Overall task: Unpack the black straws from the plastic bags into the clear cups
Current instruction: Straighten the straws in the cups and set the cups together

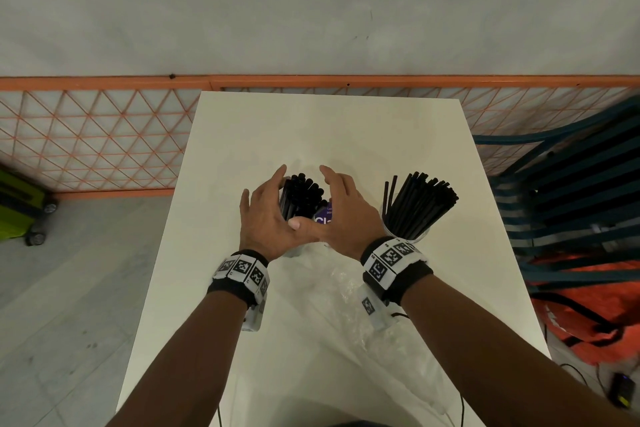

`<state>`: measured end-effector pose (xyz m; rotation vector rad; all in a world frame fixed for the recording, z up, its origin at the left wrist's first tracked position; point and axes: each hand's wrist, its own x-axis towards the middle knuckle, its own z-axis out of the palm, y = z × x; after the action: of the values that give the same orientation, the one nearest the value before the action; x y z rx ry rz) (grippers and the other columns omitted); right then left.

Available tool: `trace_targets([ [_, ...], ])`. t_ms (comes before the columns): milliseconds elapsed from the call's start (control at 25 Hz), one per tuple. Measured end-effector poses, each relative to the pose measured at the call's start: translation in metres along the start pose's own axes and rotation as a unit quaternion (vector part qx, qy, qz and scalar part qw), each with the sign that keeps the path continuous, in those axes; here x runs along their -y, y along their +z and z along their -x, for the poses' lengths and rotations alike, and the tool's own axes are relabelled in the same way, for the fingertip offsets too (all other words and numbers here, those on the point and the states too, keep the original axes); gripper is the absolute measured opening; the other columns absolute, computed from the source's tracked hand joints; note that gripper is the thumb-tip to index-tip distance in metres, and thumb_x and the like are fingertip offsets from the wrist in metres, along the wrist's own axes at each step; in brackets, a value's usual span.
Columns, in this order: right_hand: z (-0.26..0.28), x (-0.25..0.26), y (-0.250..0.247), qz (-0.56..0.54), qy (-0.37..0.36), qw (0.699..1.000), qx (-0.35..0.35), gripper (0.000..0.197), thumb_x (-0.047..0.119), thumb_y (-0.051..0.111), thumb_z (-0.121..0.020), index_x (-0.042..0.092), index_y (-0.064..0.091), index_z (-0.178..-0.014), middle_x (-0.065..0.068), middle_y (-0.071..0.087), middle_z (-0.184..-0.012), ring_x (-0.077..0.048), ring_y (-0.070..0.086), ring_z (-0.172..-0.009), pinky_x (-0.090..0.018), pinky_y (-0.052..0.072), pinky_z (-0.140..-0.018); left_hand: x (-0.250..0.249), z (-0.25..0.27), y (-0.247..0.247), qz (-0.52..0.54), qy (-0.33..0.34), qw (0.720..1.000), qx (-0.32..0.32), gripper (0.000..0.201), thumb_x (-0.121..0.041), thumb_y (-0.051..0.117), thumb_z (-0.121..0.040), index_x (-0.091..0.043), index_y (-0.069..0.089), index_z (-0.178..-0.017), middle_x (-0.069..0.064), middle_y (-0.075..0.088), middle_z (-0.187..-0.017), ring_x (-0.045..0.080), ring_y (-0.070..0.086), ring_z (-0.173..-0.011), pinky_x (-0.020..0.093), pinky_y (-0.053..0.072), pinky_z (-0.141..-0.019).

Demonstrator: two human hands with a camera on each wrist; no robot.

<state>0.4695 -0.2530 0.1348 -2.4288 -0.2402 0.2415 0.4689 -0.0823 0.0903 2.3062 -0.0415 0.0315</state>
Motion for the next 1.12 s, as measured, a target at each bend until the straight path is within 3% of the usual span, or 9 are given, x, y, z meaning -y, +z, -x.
trace_targets([
  [160,0.033,-0.003,-0.034,-0.05,-0.051,0.997,-0.036,0.067,0.065,0.058,-0.081,0.032,0.041,-0.137,0.013,0.041,-0.133,-0.003,0.058,-0.101,-0.034,0.057,-0.081,-0.005,0.016,-0.018,0.116,0.022,0.987,-0.108,0.115,-0.059,0.081,-0.057,-0.018,0.027,-0.15,0.004,0.051,-0.141,0.021,0.049,-0.13,0.043,0.038,-0.111],
  [280,0.065,-0.025,-0.077,0.004,-0.092,0.99,-0.107,0.033,0.052,0.056,-0.087,0.029,0.063,-0.11,0.015,0.055,-0.11,-0.001,0.058,-0.086,-0.029,0.056,-0.072,-0.036,0.057,-0.015,0.125,0.084,0.967,-0.204,0.059,-0.046,0.071,-0.077,-0.01,0.054,-0.121,0.008,0.062,-0.108,0.023,0.06,-0.098,0.042,0.052,-0.086],
  [360,0.072,-0.048,-0.103,0.048,-0.097,0.983,-0.15,0.025,0.046,0.057,-0.088,0.027,0.066,-0.101,0.012,0.059,-0.104,-0.004,0.058,-0.087,-0.033,0.055,-0.072,-0.064,0.078,0.002,0.113,0.155,0.972,-0.138,0.035,-0.044,0.067,-0.084,-0.016,0.063,-0.103,-0.001,0.066,-0.088,0.013,0.061,-0.078,0.042,0.055,-0.068],
  [440,0.072,-0.075,-0.123,0.061,-0.078,0.979,-0.178,0.024,0.042,0.061,-0.088,0.025,0.066,-0.104,0.008,0.061,-0.106,-0.011,0.058,-0.094,-0.039,0.055,-0.077,-0.086,0.082,0.032,0.108,0.134,0.985,-0.01,0.056,-0.058,0.066,-0.081,-0.019,0.062,-0.12,-0.005,0.069,-0.107,0.008,0.064,-0.093,0.037,0.059,-0.079],
  [520,0.07,-0.097,-0.131,0.047,-0.037,0.977,-0.206,0.032,0.045,0.062,-0.088,0.024,0.063,-0.112,0.007,0.058,-0.112,-0.012,0.056,-0.1,-0.04,0.054,-0.082,-0.101,0.068,0.061,0.118,0.001,0.988,0.098,0.107,-0.079,0.066,-0.065,-0.022,0.034,-0.15,-0.006,0.051,-0.147,0.01,0.05,-0.131,0.036,0.046,-0.107],
  [600,0.071,-0.113,-0.135,0.009,0.026,0.977,-0.211,0.049,0.055,0.06,-0.085,0.025,0.057,-0.123,0.008,0.054,-0.121,-0.009,0.055,-0.103,-0.038,0.053,-0.086,-0.107,0.044,0.092,0.1,-0.078,0.983,0.136,0.135,-0.091,0.064,-0.048,-0.026,0.016,-0.156,-0.004,0.035,-0.16,0.016,0.036,-0.145,0.044,0.038,-0.115],
  [800,0.069,-0.138,-0.131,-0.013,0.105,0.988,-0.115,0.081,0.065,0.06,-0.08,0.028,0.031,-0.146,0.005,0.04,-0.147,-0.011,0.049,-0.124,-0.034,0.046,-0.098,-0.119,-0.022,0.148,-0.045,-0.018,0.993,0.109,0.128,-0.102,0.054,-0.031,-0.029,0.04,-0.136,-0.007,0.063,-0.127,0.024,0.058,-0.121,0.051,0.052,-0.094],
  [1000,0.066,-0.157,-0.131,-0.014,0.097,0.993,-0.069,0.097,0.07,0.066,-0.072,0.029,0.024,-0.149,0.006,0.032,-0.152,-0.013,0.042,-0.134,-0.037,0.044,-0.104,-0.142,-0.026,0.155,-0.119,0.063,0.98,0.148,0.115,-0.084,0.069,-0.051,-0.037,0.026,-0.147,-0.014,0.043,-0.152,0.024,0.018,-0.152,0.057,0.01,-0.123],
  [1120,0.063,-0.157,-0.135,-0.008,0.066,0.996,-0.067,0.101,0.07,0.069,-0.068,0.029,0.023,-0.149,0.006,0.032,-0.153,-0.014,0.04,-0.135,-0.04,0.044,-0.106,-0.145,-0.026,0.156,-0.14,0.09,0.977,0.133,0.108,-0.081,0.068,-0.054,-0.033,0.033,-0.145,-0.015,0.052,-0.145,0.022,0.026,-0.149,0.057,0.011,-0.122],
])
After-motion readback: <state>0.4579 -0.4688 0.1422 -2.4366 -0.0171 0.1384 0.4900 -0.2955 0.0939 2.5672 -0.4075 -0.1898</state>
